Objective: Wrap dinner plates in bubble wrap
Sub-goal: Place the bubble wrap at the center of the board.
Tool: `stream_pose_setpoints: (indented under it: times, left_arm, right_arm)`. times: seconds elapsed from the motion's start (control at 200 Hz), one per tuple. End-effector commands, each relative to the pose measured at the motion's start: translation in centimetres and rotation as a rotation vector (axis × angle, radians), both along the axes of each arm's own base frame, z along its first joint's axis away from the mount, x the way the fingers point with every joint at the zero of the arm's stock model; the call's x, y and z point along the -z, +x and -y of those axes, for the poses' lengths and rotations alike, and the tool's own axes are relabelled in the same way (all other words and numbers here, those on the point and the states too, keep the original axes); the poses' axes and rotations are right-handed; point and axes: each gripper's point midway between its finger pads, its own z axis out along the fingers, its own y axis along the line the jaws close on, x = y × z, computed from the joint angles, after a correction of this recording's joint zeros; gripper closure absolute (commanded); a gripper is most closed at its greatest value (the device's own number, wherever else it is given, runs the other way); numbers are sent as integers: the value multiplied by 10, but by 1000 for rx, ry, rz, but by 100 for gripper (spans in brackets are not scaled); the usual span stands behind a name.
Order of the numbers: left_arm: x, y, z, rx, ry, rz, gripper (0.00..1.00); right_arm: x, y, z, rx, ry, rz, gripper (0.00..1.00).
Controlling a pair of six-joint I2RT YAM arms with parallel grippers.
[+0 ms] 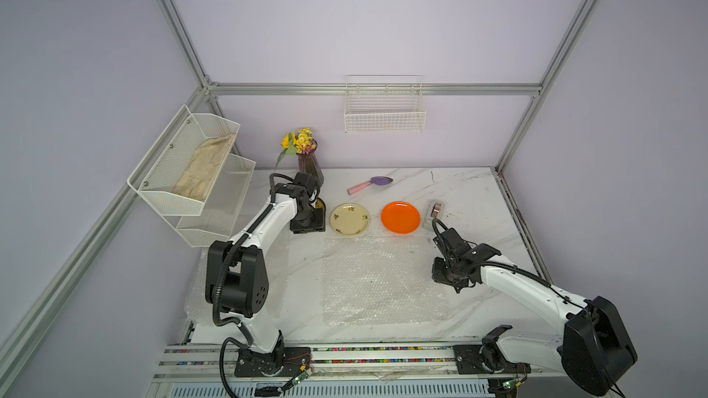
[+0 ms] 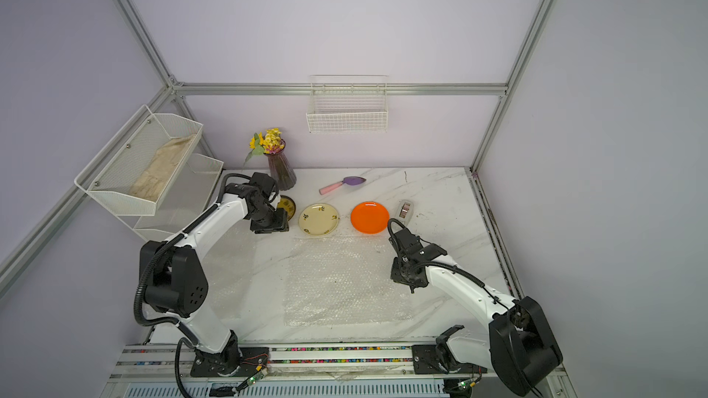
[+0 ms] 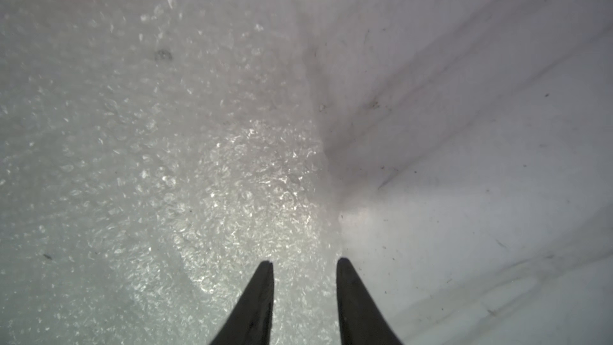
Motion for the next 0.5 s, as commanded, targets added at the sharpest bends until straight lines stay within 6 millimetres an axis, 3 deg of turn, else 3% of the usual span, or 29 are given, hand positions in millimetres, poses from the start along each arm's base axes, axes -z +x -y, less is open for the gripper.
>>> stream_pose_setpoints:
  times: [0.0, 0.075, 0.16, 0.24, 0.27, 0.375, 0.495]
  left_arm:
    - [11, -35, 28, 12, -103, -79, 44]
    - [19, -52, 43, 27, -148, -106, 47]
    - [35, -66, 55, 36, -178, -139, 51]
    - [51, -73, 62, 41, -187, -166, 55]
    - [56, -74, 64, 47, -192, -170, 56]
    - [72, -75, 67, 63, -190, -171, 58]
    - [84, -73, 71, 82, -191, -191, 59]
  right_arm:
    - [-21, 10, 12, 25, -78, 29, 62]
    - [-36, 28, -4, 6, -6, 97, 60]
    - [-44, 50, -56, -67, 247, 175, 57]
    - [-39, 64, -92, -115, 400, 163, 56]
    - [-27, 69, -100, -110, 418, 119, 57]
    - [4, 76, -104, -62, 414, 43, 63]
    - [28, 70, -84, 4, 349, 7, 66]
